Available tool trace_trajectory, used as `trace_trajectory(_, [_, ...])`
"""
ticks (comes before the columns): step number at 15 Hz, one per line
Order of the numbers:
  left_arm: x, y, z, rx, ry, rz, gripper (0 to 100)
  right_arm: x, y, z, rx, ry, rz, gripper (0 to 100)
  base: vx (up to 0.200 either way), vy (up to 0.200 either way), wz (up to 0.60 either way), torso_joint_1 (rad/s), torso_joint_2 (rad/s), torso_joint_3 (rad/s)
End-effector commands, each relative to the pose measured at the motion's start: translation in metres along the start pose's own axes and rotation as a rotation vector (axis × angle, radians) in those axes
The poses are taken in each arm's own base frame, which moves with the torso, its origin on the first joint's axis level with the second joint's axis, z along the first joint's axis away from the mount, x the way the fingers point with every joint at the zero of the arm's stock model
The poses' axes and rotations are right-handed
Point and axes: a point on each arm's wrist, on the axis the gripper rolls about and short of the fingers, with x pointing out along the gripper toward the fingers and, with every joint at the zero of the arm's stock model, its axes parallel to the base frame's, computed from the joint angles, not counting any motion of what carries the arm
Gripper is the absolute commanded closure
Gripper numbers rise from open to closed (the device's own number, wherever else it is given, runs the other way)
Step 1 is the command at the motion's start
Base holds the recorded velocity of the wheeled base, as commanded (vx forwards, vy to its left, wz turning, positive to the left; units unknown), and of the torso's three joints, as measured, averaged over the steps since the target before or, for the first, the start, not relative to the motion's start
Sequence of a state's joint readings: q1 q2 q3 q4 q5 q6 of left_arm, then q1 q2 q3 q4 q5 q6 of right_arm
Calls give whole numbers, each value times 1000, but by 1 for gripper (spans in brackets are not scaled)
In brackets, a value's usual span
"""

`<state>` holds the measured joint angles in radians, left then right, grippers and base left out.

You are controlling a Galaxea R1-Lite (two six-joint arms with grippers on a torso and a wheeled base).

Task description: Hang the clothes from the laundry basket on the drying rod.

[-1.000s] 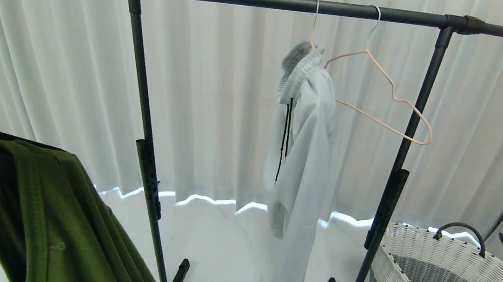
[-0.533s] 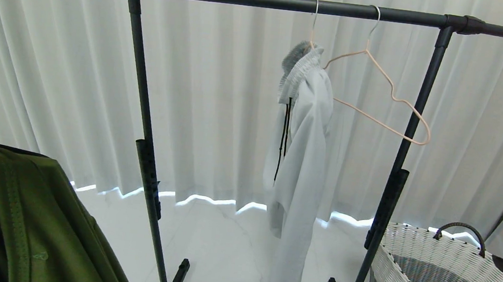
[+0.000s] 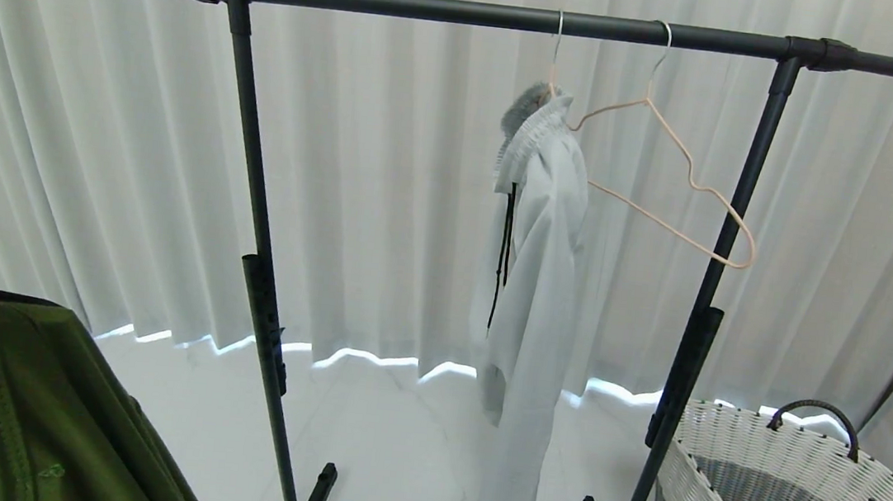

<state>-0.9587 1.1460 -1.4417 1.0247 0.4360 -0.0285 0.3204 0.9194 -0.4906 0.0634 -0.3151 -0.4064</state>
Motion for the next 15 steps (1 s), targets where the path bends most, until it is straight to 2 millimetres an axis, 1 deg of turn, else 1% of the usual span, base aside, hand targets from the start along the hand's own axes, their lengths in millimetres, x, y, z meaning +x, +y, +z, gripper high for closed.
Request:
trace_trajectory(1, [1,0,-4,4,9,0,100,1,1,-6,50,18,1,0,0,0,0,134,-383,-246])
trace_trajectory(4, [3,-1,-7,10,21,0,100,2,3,-9,134,27,10,0,0,0,0,149,-427,-276])
trace_trajectory(7, [5,-2,-8,15,28,1,100,3,3,-11,180,35,10,0,0,0,0,181,-463,-277])
trace_trajectory(9, [6,-3,-10,20,38,1,100,3,3,-11,196,33,10,0,0,0,0,193,-476,-281])
trace_trajectory(15, [2,-1,-13,14,26,2,100,3,3,-11,198,33,12,0,0,0,0,207,-487,-286])
